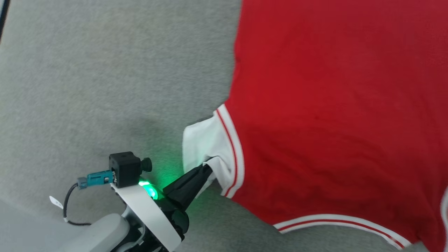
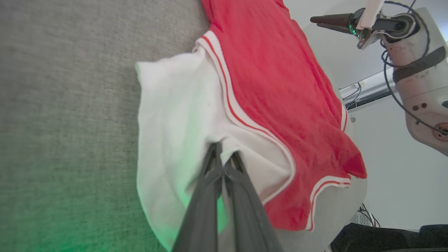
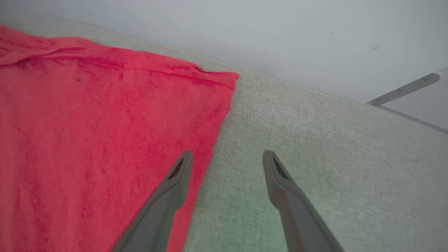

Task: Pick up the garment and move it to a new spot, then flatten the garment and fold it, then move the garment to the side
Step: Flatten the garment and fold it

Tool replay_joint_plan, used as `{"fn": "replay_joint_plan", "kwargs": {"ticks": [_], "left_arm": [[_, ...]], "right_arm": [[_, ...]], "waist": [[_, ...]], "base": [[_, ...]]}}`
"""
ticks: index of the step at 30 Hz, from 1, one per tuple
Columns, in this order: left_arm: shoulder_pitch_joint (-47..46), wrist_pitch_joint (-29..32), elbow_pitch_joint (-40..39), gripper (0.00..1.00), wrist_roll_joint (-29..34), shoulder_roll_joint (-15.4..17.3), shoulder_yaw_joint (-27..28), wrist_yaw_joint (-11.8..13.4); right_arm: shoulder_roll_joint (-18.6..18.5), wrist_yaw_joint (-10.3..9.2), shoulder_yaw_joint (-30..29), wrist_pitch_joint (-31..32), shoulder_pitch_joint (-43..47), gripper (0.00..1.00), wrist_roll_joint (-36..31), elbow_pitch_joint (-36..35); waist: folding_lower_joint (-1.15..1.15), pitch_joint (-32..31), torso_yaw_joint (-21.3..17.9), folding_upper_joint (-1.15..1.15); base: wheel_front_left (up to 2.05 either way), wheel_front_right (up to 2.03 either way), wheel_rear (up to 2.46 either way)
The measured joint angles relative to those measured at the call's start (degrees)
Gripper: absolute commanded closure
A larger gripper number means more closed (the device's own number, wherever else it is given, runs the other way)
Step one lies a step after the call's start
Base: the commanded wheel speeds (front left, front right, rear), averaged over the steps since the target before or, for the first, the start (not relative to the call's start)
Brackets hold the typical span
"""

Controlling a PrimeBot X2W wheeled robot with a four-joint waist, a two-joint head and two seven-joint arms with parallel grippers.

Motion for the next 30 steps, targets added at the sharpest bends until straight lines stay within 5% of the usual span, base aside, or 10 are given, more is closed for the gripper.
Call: {"fn": "replay_joint_plan", "kwargs": {"ticks": [7, 16, 17, 19, 30], "left_arm": [[-1.4, -1.0, -3.2, 1.00, -0.5, 0.7, -1.4, 0.0], [-2.4, -2.2, -4.9, 1.00, -1.2, 0.9, -1.6, 0.0], [-2.5, -2.4, -5.0, 1.00, -1.2, 1.0, -1.7, 0.0], [-3.0, -2.5, -5.0, 1.00, -1.2, 1.0, -1.8, 0.0], [-3.3, -3.1, -4.4, 1.00, -1.4, 1.8, -0.6, 0.0]], "right_arm": [[1.1, 0.00, -0.2, 3.5, -9.7, 0.00, -2.7, 13.2], [2.2, -0.01, 0.6, 6.0, -16.2, 0.00, -4.9, 20.5], [2.4, -0.01, 1.0, 6.0, -16.6, 0.39, -4.9, 20.7], [2.6, 0.00, 1.8, 6.0, -17.2, 1.00, -4.8, 21.1], [3.3, 0.01, 5.8, 2.9, -16.6, 1.00, 1.0, 21.1]], "waist": [[0.00, 2.7, 4.0, 0.00], [0.00, 5.0, 5.2, 0.00], [0.00, 5.1, 5.1, 0.00], [0.00, 5.3, 4.9, 0.00], [0.00, 3.3, 2.1, 0.00]], "base": [[0.00, 0.00, 0.00], [0.00, 0.00, 0.00], [0.00, 0.00, 0.00], [0.00, 0.00, 0.00], [0.00, 0.00, 0.00]]}}
